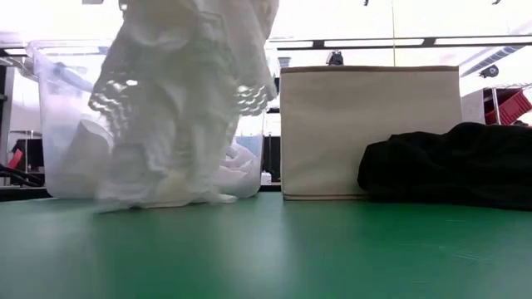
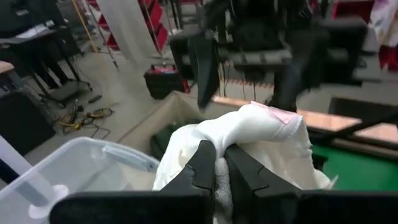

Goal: Sort clothes
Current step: Put the white blouse into the transparent laundry bin

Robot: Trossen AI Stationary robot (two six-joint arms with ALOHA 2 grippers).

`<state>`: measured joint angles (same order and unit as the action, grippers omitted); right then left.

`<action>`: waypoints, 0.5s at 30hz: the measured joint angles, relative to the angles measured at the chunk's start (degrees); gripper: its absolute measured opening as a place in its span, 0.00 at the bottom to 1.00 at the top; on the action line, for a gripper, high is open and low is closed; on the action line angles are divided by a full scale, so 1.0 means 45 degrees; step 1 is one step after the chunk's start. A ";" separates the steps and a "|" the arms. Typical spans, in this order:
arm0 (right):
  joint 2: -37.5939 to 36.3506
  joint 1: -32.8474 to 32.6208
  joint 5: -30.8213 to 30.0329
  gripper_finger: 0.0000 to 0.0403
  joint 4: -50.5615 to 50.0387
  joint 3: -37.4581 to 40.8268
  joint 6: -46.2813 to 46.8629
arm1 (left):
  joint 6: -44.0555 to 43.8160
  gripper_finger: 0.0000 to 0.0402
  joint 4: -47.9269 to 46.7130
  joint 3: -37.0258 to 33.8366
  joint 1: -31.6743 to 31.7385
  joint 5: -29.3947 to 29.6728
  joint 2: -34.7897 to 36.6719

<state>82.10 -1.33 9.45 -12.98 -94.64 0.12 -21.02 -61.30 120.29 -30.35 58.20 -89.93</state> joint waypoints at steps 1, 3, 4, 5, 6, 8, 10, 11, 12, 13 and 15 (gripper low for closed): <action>0.0235 -0.0058 0.0000 0.78 -0.0007 -0.0206 -0.0003 | 0.0167 0.00 0.0264 0.0000 0.0089 0.0070 0.0000; 0.0708 -0.0175 0.0044 0.81 -0.0036 -0.0631 -0.0092 | 0.0468 0.00 0.0608 -0.0005 0.0242 0.0247 0.0000; 0.0921 -0.0215 0.0174 0.82 -0.0119 -0.0843 -0.0208 | 0.0577 0.00 0.0676 -0.0005 0.0329 0.0282 0.0000; 0.1143 -0.0255 0.0282 0.83 -0.0164 -0.1044 -0.0253 | 0.0672 0.00 0.0741 -0.0005 0.0405 0.0291 0.0000; 0.1344 -0.0298 0.0307 0.84 -0.0167 -0.1251 -0.0262 | 0.0746 0.00 0.0768 -0.0005 0.0444 0.0293 0.0000; 0.1708 -0.0325 0.0330 0.85 -0.0170 -0.1600 -0.0257 | 0.0971 0.00 0.0946 -0.0003 0.0477 0.0295 0.0000; 0.2065 -0.0324 0.0332 0.86 -0.0268 -0.1965 -0.0259 | 0.1297 0.00 0.1295 -0.0007 0.0504 0.0295 0.0000; 0.2248 -0.0322 0.0330 0.87 -0.0372 -0.2159 -0.0266 | 0.1438 0.00 0.1479 -0.0010 0.0504 0.0291 0.0000; 0.2438 -0.0315 0.0330 0.87 -0.0499 -0.2351 -0.0269 | 0.1563 0.00 0.1635 -0.0010 0.0504 0.0268 0.0000; 0.2666 -0.0315 0.0335 0.87 -0.0649 -0.2589 -0.0273 | 0.1713 0.00 0.1748 -0.0012 0.0506 0.0243 0.0000; 0.3060 -0.0321 0.0330 0.86 -0.0966 -0.3078 -0.0475 | 0.1999 0.00 0.1946 -0.0024 0.0509 0.0229 0.0000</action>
<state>95.87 -2.77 10.94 -17.33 -108.49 -2.02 -12.03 -52.55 120.18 -28.05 59.23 -89.93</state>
